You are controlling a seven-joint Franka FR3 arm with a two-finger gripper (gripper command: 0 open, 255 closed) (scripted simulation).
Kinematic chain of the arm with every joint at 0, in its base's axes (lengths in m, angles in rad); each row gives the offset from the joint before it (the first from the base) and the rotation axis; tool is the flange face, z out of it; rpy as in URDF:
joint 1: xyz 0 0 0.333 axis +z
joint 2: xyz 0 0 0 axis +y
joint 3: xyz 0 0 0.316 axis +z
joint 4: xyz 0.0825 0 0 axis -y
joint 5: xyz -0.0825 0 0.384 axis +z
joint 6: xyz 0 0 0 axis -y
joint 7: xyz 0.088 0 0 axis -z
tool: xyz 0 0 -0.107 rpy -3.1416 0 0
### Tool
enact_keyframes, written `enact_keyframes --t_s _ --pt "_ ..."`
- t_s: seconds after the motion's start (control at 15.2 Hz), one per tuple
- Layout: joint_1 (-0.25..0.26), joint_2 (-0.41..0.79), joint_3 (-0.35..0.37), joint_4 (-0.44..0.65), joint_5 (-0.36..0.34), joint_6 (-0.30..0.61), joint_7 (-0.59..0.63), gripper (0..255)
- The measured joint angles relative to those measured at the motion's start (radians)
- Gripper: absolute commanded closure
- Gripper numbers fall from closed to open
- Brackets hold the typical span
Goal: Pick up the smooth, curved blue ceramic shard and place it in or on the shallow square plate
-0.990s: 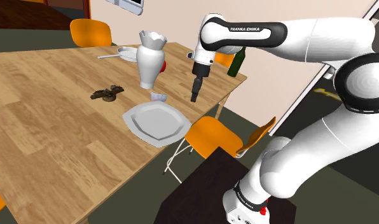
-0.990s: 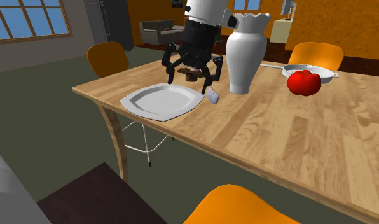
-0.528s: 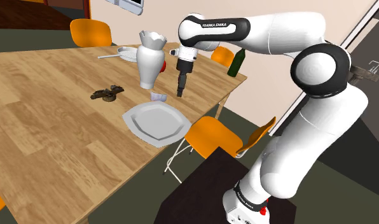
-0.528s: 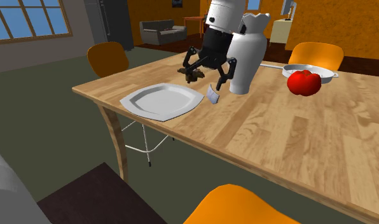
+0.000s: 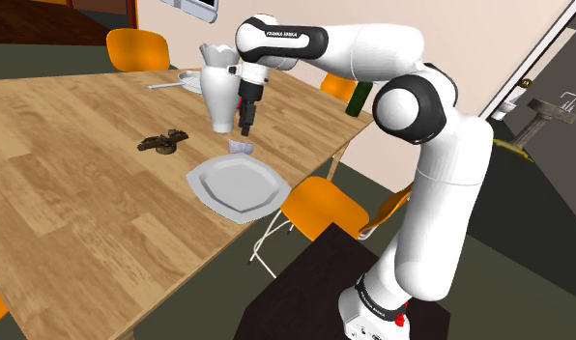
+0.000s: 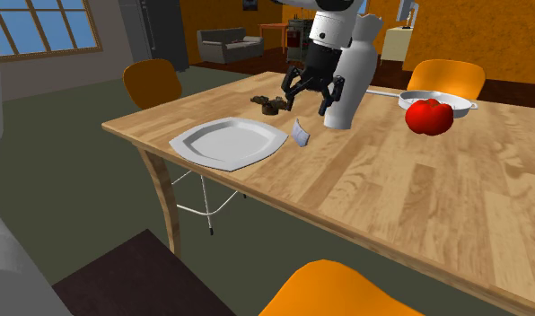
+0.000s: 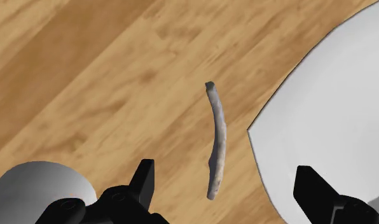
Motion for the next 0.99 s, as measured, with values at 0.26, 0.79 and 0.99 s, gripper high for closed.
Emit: enact_keyframes --t_s 0.26,0.79,0.99 --pt "0.001 0.012 0.011 -0.007 0.005 0.113 -0.018 0" --pt "-0.01 -0.02 0.026 -0.066 0.005 0.159 -0.033 0" --pt "-0.012 -0.027 0.03 -0.084 0.003 0.188 -0.032 255"
